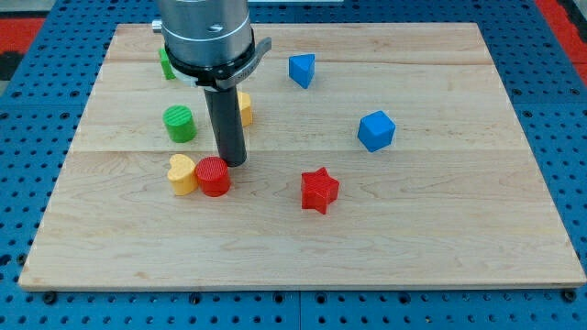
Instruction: Move the red star towards the bottom right
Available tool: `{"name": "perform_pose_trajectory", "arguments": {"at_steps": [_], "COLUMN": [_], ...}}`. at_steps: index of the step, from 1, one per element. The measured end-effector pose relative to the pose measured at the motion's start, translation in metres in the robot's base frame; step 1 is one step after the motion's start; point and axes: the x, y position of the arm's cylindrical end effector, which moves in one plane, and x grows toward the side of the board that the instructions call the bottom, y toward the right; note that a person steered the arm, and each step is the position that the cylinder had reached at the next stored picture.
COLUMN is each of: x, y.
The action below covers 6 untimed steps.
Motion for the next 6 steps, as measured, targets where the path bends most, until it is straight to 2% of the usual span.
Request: {"name": "perform_pose_trajectory", "arguments": {"at_steps": [1, 2, 3, 4, 5, 6], "x": [0.005, 0.049, 0.061, 0.047, 0.009, 0.003], "y": [0.003, -0.049, -0.051, 0.0, 0.015, 0.001]}}
